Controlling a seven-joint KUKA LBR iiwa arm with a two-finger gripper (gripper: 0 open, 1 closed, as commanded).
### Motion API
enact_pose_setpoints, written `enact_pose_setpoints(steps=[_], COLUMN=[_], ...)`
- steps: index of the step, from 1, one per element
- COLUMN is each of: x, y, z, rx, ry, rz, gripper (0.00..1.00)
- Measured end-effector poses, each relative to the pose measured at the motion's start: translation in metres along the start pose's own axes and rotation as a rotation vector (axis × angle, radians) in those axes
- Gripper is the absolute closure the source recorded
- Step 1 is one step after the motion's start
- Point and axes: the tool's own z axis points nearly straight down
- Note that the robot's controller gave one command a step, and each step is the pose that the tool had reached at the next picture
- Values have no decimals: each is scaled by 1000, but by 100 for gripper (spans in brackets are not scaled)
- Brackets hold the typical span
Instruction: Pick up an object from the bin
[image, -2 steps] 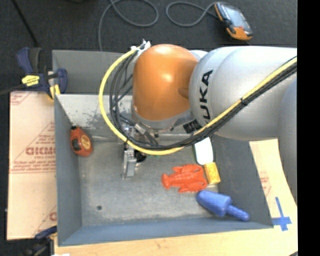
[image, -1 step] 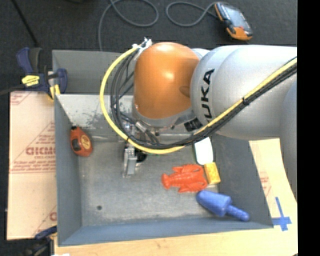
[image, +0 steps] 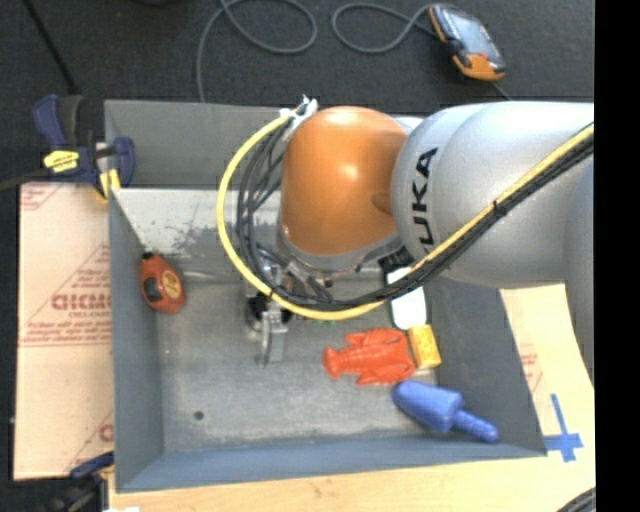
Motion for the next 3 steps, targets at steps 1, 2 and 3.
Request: enact_pose_setpoints(steps=[1,2,3], x=[-29,-27,-30], y=[-25,-60,-51], z=[22,51,70], rx=[1,2,1], ry=[1,0,1], rz=[-75,-147,-111], gripper=[0,0,0])
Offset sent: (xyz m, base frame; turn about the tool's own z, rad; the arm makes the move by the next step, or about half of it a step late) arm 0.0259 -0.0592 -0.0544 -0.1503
